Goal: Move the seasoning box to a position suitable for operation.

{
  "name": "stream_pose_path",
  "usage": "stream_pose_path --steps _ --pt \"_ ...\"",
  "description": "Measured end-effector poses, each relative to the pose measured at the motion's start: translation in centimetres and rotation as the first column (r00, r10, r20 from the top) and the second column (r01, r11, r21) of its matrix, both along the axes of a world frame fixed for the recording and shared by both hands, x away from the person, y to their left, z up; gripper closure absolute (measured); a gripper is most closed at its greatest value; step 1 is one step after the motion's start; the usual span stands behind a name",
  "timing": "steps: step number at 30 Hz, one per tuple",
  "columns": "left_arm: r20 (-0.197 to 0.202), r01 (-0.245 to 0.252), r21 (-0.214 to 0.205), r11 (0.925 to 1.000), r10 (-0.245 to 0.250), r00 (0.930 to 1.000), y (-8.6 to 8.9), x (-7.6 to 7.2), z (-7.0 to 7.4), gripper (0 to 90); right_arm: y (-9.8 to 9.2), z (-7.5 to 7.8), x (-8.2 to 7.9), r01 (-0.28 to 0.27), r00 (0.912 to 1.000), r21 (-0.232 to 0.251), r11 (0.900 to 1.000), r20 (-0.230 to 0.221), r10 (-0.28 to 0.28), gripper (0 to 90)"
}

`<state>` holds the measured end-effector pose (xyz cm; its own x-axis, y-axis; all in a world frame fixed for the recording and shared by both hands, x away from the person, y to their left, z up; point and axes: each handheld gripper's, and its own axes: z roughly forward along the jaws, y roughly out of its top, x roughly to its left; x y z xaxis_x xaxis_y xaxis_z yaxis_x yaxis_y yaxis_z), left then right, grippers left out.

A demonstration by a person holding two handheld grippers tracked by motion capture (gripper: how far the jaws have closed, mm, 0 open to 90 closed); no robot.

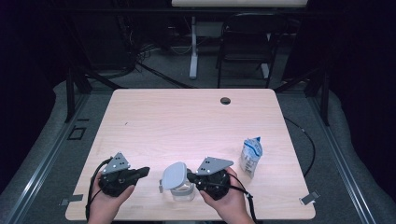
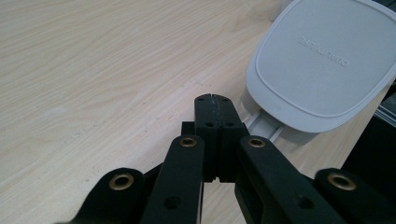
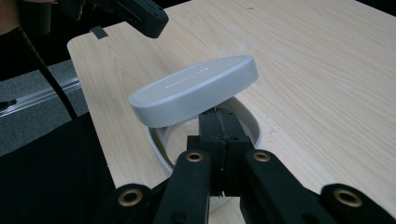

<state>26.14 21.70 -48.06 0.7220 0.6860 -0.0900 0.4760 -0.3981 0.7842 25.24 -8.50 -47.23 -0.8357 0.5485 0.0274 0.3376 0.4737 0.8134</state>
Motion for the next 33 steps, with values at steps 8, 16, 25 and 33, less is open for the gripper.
stream_pose_path --steps 8,16,25,33 --pt "0.000 -0.002 -0.005 1.0000 0.002 1.0000 0.1 0.0 0.1 90.0 0.3 0.1 0.0 -0.005 1.0000 -0.008 1.0000 -0.001 0.005 90.0" --pt "0.002 -0.006 -0.009 0.9999 0.006 1.0000 0.2 0.0 0.1 90.0 0.6 0.3 0.0 -0.011 0.9999 -0.013 0.9999 0.003 0.011 90.0" --pt "-0.008 -0.005 -0.003 1.0000 0.005 1.0000 0.2 0.1 0.0 90.0 0.9 0.7 0.1 -0.021 0.9997 -0.015 0.9997 0.006 0.021 90.0" --pt "-0.012 -0.007 -0.001 1.0000 0.007 0.9999 0.2 0.2 -0.2 90.0 1.3 1.1 0.1 -0.030 0.9994 -0.017 0.9994 0.017 0.031 90.0"
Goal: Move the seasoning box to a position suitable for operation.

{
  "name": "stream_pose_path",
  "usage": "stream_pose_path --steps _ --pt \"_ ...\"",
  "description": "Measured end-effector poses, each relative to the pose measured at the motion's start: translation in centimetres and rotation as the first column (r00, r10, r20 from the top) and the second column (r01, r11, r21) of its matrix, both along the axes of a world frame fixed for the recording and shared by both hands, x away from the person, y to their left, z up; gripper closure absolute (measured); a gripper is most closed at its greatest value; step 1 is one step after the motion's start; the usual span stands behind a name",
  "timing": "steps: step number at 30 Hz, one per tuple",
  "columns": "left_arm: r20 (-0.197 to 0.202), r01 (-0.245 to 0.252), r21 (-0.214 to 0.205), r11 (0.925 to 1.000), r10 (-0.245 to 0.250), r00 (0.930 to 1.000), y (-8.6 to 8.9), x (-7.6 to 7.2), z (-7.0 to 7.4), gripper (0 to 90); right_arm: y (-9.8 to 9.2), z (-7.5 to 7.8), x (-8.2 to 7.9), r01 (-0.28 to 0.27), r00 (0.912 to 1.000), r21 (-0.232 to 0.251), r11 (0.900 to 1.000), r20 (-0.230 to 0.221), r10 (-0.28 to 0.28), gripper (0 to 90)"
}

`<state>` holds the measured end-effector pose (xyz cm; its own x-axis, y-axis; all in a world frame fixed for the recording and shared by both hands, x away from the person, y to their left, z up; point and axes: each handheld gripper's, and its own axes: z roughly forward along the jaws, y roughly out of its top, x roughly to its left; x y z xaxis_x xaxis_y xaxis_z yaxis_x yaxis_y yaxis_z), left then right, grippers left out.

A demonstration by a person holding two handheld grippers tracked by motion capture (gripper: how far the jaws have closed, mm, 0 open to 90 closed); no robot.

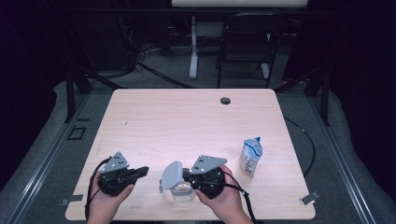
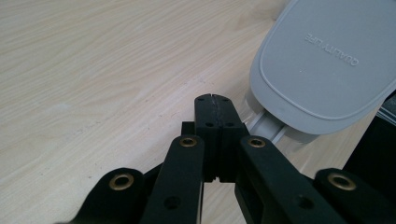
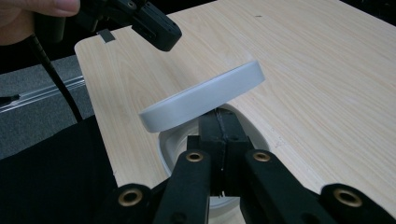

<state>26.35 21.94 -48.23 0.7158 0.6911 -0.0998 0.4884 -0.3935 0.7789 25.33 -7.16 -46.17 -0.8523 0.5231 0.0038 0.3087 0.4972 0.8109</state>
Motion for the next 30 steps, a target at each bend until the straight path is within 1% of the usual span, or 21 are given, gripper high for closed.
stream_pose_path --steps 2,3,6,15,19,30 --pt "0.000 0.002 0.003 1.0000 -0.002 1.0000 0.0 0.0 0.0 90.0 0.2 0.2 0.0 -0.006 1.0000 0.000 1.0000 0.003 0.006 90.0" --pt "-0.002 0.000 0.001 1.0000 0.000 1.0000 0.0 0.0 -0.1 90.0 0.4 0.2 0.0 -0.006 1.0000 0.008 0.9999 0.002 0.006 90.0" --pt "-0.003 0.000 0.002 1.0000 0.000 1.0000 0.0 0.1 -0.1 90.0 0.7 0.5 -0.1 -0.017 0.9998 0.000 0.9999 0.010 0.017 90.0" --pt "-0.003 0.000 0.005 1.0000 0.000 1.0000 0.0 0.2 -0.3 90.0 2.0 0.9 -0.1 -0.044 0.9989 -0.001 0.9990 0.018 0.044 90.0" --pt "-0.009 -0.001 0.004 1.0000 0.001 1.0000 0.0 0.2 -0.3 90.0 2.6 1.1 -0.2 -0.057 0.9981 0.003 0.9984 0.024 0.057 90.0" --pt "-0.013 -0.003 0.006 1.0000 0.004 0.9999 0.2 0.2 -0.4 90.0 2.9 1.0 -0.1 -0.061 0.9977 -0.006 0.9981 0.028 0.061 90.0"
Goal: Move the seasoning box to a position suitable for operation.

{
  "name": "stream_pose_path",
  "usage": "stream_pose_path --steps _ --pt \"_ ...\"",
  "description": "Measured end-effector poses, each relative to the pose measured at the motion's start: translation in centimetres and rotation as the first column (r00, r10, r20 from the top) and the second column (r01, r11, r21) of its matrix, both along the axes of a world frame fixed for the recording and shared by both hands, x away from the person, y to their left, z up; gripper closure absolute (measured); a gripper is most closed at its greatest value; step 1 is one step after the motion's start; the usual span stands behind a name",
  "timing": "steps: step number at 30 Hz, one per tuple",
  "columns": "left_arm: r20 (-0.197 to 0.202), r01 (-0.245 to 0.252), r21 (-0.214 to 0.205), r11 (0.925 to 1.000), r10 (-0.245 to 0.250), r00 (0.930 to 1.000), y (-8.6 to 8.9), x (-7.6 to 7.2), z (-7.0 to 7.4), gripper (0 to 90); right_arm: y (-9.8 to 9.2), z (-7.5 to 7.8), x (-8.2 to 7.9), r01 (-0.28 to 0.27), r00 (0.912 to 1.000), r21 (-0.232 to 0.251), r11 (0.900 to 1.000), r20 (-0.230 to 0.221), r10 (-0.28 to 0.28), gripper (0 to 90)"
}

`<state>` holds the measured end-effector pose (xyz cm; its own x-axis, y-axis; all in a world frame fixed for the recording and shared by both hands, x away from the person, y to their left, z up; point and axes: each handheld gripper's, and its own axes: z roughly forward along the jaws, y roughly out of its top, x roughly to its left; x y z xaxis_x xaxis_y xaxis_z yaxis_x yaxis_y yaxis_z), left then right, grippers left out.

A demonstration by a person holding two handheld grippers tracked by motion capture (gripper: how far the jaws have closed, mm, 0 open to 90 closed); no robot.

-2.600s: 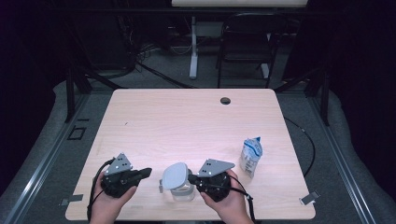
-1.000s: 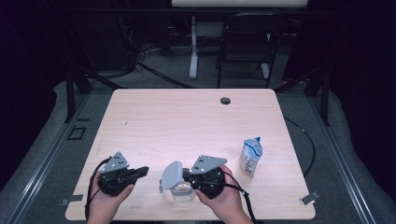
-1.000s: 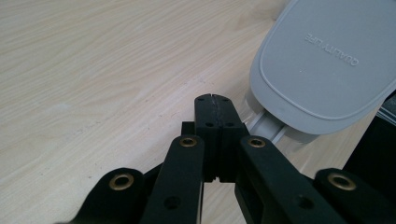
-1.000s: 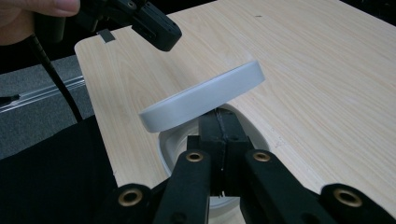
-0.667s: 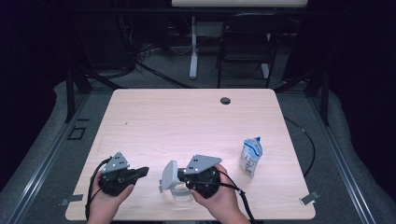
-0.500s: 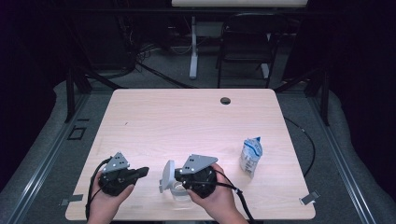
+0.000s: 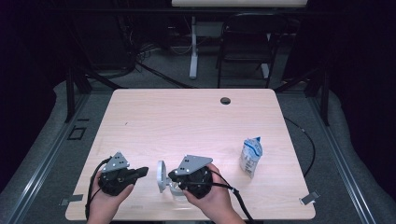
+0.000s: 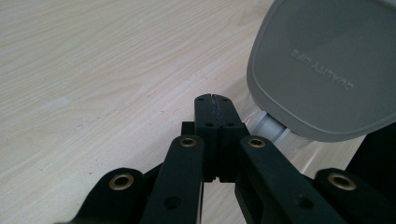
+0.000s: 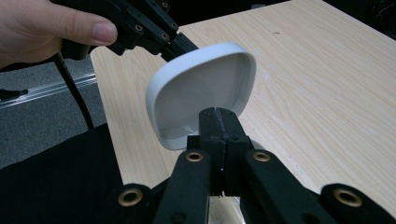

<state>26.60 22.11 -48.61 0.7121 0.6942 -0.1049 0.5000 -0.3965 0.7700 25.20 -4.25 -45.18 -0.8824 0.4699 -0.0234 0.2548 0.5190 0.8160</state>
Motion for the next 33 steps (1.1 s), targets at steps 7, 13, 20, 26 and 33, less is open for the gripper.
stream_pose_path --steps 7,13,20,26,33 --pt "0.000 -0.006 0.000 1.0000 0.006 1.0000 0.1 0.1 -0.1 88.7 -0.5 -0.2 0.0 0.012 0.9999 0.002 0.9999 0.002 -0.012 90.0" --pt "0.002 -0.019 -0.005 0.9998 0.019 0.9998 0.2 0.1 -0.1 86.0 -1.4 -0.4 -0.2 0.030 0.9995 -0.001 0.9996 0.005 -0.030 88.7" --pt "0.000 -0.024 -0.007 0.9997 0.024 0.9997 0.3 0.2 -0.2 84.3 -2.5 -0.6 -0.3 0.047 0.9989 -0.002 0.9989 0.006 -0.047 87.8" --pt "0.000 -0.029 -0.010 0.9995 0.029 0.9996 0.4 0.3 -0.3 83.1 -3.5 -0.8 -0.7 0.068 0.9976 0.004 0.9977 0.016 -0.068 83.7" --pt "0.005 -0.035 -0.010 0.9993 0.036 0.9994 0.6 0.3 -0.2 82.4 -5.0 -1.2 -0.9 0.100 0.9949 0.014 0.9949 0.016 -0.100 82.6"
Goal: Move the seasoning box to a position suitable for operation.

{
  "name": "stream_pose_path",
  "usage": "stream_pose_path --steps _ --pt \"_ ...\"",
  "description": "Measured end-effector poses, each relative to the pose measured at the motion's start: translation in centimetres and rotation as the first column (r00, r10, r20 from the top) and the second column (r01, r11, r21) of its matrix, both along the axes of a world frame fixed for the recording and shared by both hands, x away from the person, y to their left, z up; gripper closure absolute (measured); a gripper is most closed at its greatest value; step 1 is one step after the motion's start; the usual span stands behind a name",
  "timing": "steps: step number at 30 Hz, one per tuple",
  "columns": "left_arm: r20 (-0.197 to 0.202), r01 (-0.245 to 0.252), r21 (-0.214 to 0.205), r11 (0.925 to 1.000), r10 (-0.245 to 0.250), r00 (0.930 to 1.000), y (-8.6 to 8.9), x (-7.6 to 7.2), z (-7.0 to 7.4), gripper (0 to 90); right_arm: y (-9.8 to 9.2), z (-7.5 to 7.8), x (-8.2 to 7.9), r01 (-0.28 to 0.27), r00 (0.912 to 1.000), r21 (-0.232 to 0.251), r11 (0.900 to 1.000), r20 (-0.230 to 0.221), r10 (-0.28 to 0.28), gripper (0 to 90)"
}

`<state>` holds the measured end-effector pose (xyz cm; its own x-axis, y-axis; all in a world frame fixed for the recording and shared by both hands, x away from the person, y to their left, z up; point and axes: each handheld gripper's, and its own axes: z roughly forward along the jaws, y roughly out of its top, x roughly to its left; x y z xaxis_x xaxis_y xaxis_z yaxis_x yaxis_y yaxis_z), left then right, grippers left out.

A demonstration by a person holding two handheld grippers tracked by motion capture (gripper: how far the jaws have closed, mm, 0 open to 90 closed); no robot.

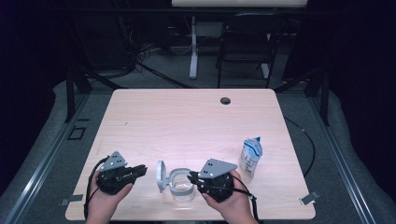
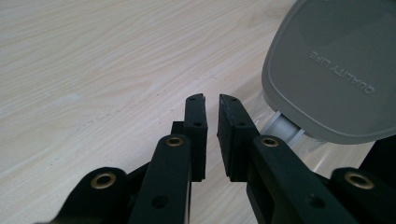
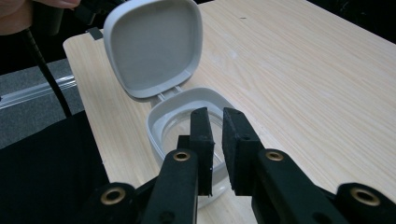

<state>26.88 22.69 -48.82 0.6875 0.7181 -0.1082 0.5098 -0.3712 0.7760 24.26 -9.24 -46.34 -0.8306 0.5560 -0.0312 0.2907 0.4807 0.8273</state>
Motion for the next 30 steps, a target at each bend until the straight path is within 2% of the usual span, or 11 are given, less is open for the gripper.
stream_pose_path --steps 11,22,28,30 --pt "-0.001 -0.003 -0.002 1.0000 0.003 1.0000 0.2 0.1 0.0 79.8 -2.3 -0.3 -0.6 0.046 0.9983 0.035 0.9983 0.035 -0.047 81.8" --pt "0.011 0.000 0.004 1.0000 0.000 0.9999 0.2 0.1 0.0 78.4 -4.2 -0.9 -0.8 0.092 0.9953 0.024 0.9955 0.029 -0.093 76.2" --pt "0.021 -0.018 0.001 0.9998 0.018 0.9996 0.5 0.1 0.0 73.9 -5.5 -1.3 -0.9 0.105 0.9942 0.045 0.9935 0.018 -0.106 73.7" --pt "0.023 -0.022 -0.004 0.9998 0.022 0.9995 0.7 0.2 0.1 73.9 -6.1 -1.6 -0.8 0.116 0.9932 0.036 0.9927 0.008 -0.116 72.5"
